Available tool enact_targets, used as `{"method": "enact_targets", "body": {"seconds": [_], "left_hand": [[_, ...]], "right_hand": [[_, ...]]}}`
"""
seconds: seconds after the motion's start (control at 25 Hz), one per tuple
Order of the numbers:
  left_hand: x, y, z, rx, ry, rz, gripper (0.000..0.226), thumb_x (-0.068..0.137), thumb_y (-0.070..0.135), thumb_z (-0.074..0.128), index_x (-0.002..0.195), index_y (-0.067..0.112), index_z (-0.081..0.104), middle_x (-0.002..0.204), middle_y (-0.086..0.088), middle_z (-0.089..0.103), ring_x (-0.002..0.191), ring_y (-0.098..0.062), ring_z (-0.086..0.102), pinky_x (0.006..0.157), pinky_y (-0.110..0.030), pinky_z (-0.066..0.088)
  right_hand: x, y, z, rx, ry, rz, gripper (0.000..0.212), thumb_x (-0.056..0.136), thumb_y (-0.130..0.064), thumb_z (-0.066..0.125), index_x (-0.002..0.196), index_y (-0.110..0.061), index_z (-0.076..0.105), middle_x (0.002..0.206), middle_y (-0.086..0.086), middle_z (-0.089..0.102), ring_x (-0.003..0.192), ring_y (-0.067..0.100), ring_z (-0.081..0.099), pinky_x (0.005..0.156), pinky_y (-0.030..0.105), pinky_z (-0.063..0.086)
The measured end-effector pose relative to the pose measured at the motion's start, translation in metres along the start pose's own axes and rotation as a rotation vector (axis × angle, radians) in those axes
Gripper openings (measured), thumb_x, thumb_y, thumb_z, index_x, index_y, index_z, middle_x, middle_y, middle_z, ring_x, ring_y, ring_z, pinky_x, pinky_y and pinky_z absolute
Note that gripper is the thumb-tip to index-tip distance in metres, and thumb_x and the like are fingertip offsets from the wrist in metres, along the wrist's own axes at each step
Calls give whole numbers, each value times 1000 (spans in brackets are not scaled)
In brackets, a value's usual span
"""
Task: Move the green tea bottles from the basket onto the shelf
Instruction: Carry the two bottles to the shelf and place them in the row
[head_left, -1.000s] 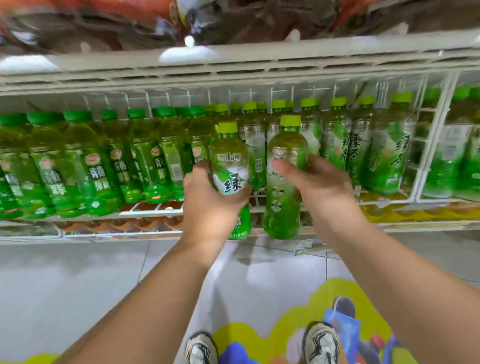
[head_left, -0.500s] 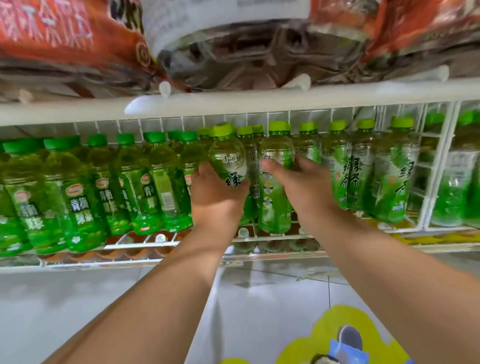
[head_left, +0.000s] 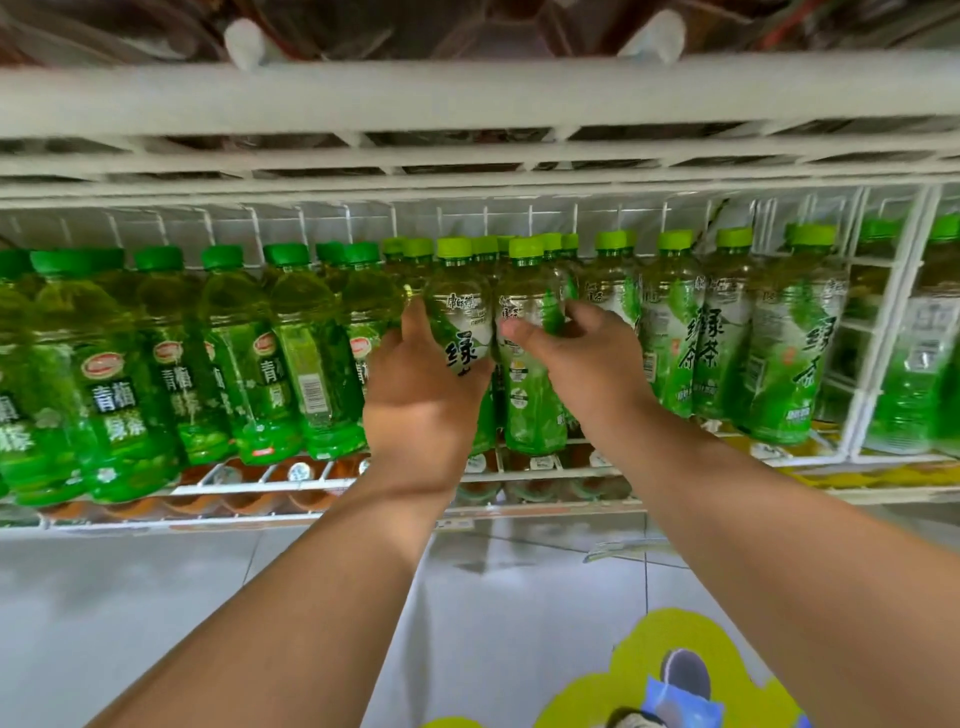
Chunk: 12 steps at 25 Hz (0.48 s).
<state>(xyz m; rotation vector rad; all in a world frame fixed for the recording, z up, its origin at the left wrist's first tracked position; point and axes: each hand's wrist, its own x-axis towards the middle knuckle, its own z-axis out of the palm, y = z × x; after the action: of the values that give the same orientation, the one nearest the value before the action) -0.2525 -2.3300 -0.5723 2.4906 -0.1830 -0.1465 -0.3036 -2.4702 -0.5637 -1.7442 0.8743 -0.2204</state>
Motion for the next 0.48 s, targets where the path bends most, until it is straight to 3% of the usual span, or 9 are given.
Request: {"method": "enact_targets", "body": {"seconds": [0.08,0.24,0.32,0.48], "left_hand": [[-5,-2,0,19,7,57,98,83,56,72,158,21,21,134,-8,52,119,-29,56,89,-43,55],[-5,1,-2,68,2,109,99,88,53,69,160,14,13,151,-6,30,131,-24,48,92,-29,46],[-5,2,-2,116,-11,88,98,90,53,67,161,14,10,154,-6,27,133,-24,47,89,-30,46],[-10,-1,-8,48,-63,85,99,89,52,68,161,17,10,147,-8,35,121,-26,55,77,-29,44]], "right_hand": [[1,0,-2,-43,49,-4,53,71,-51,88,108,-21,65,96,-9,70,86,11,69,73,28,57],[-1,1,4,-40,89,-16,48,73,-50,88,100,-21,60,91,-4,68,85,15,68,70,32,56],[0,4,5,-27,73,-14,50,74,-49,87,102,-20,59,93,-3,67,83,14,66,67,27,53],[-3,6,2,-63,21,-14,52,79,-56,80,107,-18,61,90,-5,66,75,8,61,56,21,42]]}}
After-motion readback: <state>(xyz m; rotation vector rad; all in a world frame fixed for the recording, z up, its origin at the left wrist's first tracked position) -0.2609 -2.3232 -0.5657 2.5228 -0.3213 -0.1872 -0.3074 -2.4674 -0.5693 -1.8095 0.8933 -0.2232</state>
